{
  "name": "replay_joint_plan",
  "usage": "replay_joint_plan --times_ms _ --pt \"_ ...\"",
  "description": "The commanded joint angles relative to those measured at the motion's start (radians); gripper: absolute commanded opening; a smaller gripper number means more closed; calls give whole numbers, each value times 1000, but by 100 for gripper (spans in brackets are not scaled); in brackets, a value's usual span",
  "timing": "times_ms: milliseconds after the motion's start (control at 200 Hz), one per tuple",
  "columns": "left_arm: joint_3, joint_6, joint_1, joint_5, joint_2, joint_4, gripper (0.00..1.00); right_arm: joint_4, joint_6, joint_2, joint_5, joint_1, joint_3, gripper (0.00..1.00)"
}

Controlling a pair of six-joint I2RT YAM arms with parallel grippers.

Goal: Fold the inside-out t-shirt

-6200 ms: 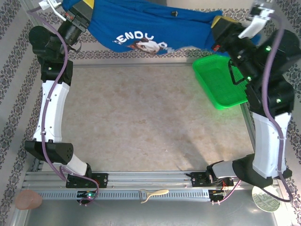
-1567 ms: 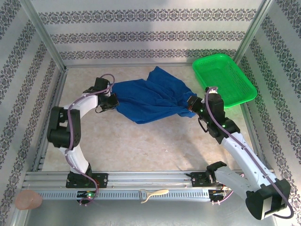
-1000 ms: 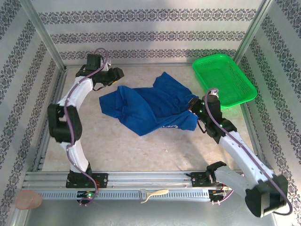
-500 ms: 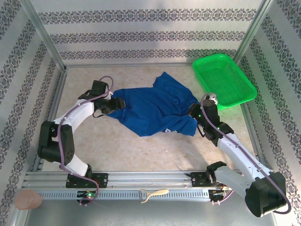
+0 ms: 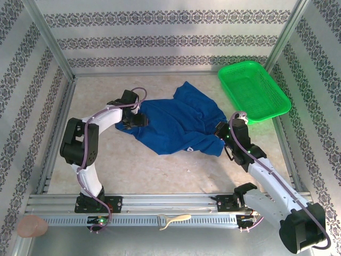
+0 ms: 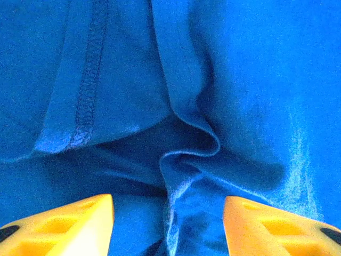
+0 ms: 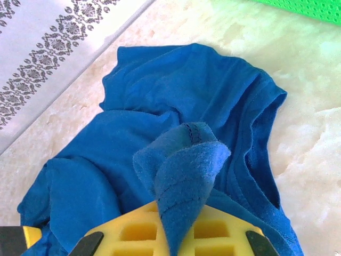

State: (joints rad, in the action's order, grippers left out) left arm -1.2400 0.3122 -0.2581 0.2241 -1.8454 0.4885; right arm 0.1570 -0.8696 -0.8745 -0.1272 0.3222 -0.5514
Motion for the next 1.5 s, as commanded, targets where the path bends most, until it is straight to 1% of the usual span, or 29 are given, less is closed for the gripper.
replay_joint_plan --times_ms 0,180,390,455,495,525,585,709,749,754,759,769,774,779,789,799,804,809,814,819,834,839,859,899,1039,1179,1324,1434,1499 --pt "-37 -34 0 -11 -25 33 53 8 -16 20 -19 -9 17 0" --pt "-45 -28 -2 10 -53 30 49 9 -21 29 -20 -9 24 0" --pt "-15 -12 -2 41 -61 -3 39 19 -24 50 -19 -9 34 0" --pt "-7 -9 -1 45 -59 -15 31 28 -25 60 -22 -9 37 0" --pt "-6 -10 -1 50 -57 -24 25 35 -24 69 -23 -9 39 0" --pt "-6 -9 -2 53 -54 -30 18 41 -25 76 -23 -9 42 0" --pt "-9 -6 0 58 -34 -33 0 55 -27 94 -20 -9 47 0" --pt "9 15 18 86 104 -16 0 120 -33 165 4 -7 66 1" --pt "24 26 29 111 181 -1 0 156 -35 197 17 -6 76 14" --pt "28 28 31 114 191 1 0 165 -37 209 17 -4 79 18" --pt "32 30 32 116 201 2 0 165 -37 209 17 -4 79 18" --pt "40 33 32 119 223 4 0 183 -41 225 18 -1 83 23" --pt "44 34 32 122 232 6 0 183 -41 225 18 -1 83 23" --pt "48 36 34 124 244 6 0 193 -46 235 19 1 86 27" --pt "58 38 36 129 266 8 0 200 -47 241 18 1 88 28" --pt "67 41 38 132 289 10 0 216 -54 256 17 4 92 33" --pt "71 42 38 134 299 12 0 216 -54 256 17 4 92 33" --pt "77 44 39 135 311 13 0 229 -58 268 18 5 95 38" --pt "81 45 39 137 323 15 0 229 -58 268 18 5 95 38" --pt "86 46 39 138 334 17 0 239 -61 278 18 7 96 41" --pt "102 49 39 142 369 21 0 251 -64 289 17 8 99 43" --pt "107 50 39 142 380 23 0 261 -67 300 16 10 100 47" --pt "127 53 40 145 427 33 0 286 -74 322 13 15 103 51" --pt "170 64 41 145 514 58 0 335 -84 363 -2 26 102 55" --pt "364 134 48 87 823 113 0 466 -106 450 -70 59 90 57" --pt "557 228 61 7 1021 142 0 496 -66 398 -85 60 74 57" --pt "718 327 62 -18 1103 116 0 493 53 215 -106 58 28 59" --pt "758 345 61 -11 1093 102 0 484 124 91 -158 37 -12 66" --pt "762 340 61 -11 1084 103 0 455 152 46 -154 6 -29 69"
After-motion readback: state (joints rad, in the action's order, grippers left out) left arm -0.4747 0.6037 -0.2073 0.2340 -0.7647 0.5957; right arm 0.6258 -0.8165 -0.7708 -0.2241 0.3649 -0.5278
